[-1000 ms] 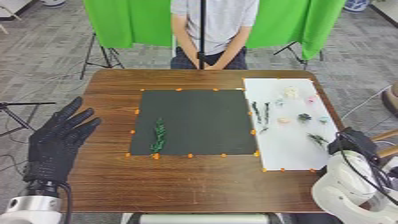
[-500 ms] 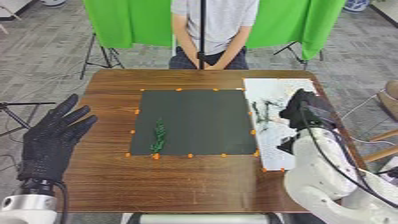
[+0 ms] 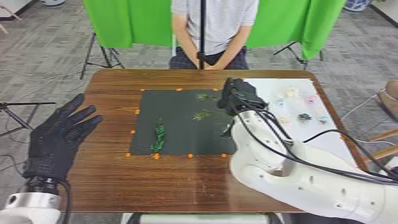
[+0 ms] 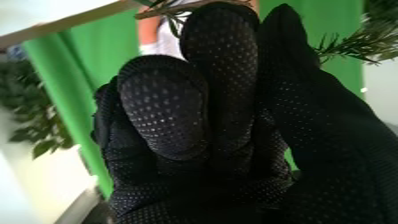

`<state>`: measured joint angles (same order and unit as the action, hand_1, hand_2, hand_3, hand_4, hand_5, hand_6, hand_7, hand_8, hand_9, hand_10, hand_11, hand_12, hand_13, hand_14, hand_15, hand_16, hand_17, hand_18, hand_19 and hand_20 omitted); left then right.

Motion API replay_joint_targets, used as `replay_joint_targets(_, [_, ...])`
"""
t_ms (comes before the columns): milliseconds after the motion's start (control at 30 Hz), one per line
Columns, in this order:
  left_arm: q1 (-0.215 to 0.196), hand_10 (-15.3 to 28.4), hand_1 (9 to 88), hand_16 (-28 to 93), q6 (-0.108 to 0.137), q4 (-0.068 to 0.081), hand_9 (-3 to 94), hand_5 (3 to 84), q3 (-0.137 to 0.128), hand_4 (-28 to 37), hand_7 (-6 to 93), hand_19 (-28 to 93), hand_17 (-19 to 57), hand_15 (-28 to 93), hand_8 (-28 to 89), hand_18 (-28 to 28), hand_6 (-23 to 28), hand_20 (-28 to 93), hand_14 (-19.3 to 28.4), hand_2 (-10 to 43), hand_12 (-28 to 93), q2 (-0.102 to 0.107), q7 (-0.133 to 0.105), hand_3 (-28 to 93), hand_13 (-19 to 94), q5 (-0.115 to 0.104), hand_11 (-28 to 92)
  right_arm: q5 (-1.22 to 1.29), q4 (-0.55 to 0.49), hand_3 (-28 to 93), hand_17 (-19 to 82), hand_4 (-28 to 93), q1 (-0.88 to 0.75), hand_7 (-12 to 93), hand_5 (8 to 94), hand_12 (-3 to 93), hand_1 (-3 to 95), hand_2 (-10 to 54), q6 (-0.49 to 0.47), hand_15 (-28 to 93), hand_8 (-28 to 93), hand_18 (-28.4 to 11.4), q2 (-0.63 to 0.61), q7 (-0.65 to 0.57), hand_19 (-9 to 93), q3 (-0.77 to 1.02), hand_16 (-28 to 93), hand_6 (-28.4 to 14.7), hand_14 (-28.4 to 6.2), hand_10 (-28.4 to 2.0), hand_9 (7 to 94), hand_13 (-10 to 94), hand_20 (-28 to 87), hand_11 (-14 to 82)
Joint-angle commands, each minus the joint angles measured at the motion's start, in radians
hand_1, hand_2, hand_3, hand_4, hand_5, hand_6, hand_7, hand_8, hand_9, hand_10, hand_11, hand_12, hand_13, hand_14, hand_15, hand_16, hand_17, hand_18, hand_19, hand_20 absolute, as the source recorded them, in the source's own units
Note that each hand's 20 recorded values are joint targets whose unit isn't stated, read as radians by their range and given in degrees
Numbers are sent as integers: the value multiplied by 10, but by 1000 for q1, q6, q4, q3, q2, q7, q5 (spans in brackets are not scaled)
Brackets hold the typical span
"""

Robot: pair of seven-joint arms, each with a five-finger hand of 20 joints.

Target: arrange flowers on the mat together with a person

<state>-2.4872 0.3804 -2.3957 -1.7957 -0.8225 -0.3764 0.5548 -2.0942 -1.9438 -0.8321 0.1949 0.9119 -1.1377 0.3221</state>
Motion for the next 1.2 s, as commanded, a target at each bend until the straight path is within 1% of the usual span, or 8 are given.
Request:
replay_joint_targets(33, [49,161,217,-78,-19,16,323,349,24,-255,93,382,-88,449,-82,176,73,143,229,88,97,-17,38,750,223,21,190,25,119,619,505,-275,66,148,915,161,559,-95,-32,595,10,-216,162,45,932,-74,214,18,-57,-97,937,892,224,386])
replay_joint_targets(167, [75,161,217,-77,-23,22,323,349,44,-255,93,382,-88,449,-82,176,74,143,229,88,97,-12,40,750,223,23,190,49,172,615,504,-269,71,149,916,163,548,-95,-70,597,13,-218,198,38,932,-113,216,18,-59,-97,937,891,228,392])
replay_joint_targets(267, [94,161,217,-77,-34,29,323,349,51,-254,93,382,-88,449,-82,176,73,143,229,88,97,-18,53,751,223,28,191,44,190,614,501,-262,49,151,917,163,541,-95,-83,600,16,-220,210,35,932,-121,218,18,-60,-97,937,888,231,393])
replay_joint_targets(567, [126,161,217,-77,-63,41,323,350,56,-254,92,382,-88,449,-82,176,74,143,229,88,97,-38,91,750,223,46,190,32,227,609,499,-254,0,154,920,165,530,-95,-132,607,17,-224,231,8,932,-132,218,18,-64,-98,937,887,236,400])
replay_joint_targets(867, [143,161,217,-77,-71,45,322,349,69,-253,92,382,-88,449,-82,176,74,143,229,87,97,-34,101,752,223,50,190,40,222,621,504,-240,-21,167,935,157,484,-95,-205,626,6,-237,249,-22,932,-124,219,17,-71,-102,937,892,268,431])
replay_joint_targets(967, [136,161,217,-77,-68,43,322,349,66,-252,92,382,-88,449,-82,176,74,143,229,86,97,-36,105,753,223,51,190,37,222,635,503,-238,-25,161,933,157,442,-77,-225,629,-35,-242,255,-22,932,-117,220,17,-73,-105,937,891,279,428])
replay_joint_targets(1033, [138,161,216,-77,-64,43,322,349,70,-251,92,382,-88,450,-82,176,74,143,229,85,97,-36,105,754,223,50,190,41,219,636,504,-227,-33,162,935,156,406,-51,-227,633,-125,-246,259,-21,932,-106,218,17,-76,-105,937,889,285,427])
replay_joint_targets(1200, [141,161,218,-78,-68,43,322,349,71,-249,92,382,-88,449,-82,176,74,143,229,84,98,-38,111,755,223,55,190,52,212,636,522,-229,-37,231,937,142,389,0,-239,631,-156,-255,265,-21,932,-91,214,18,-80,-110,937,912,308,468])
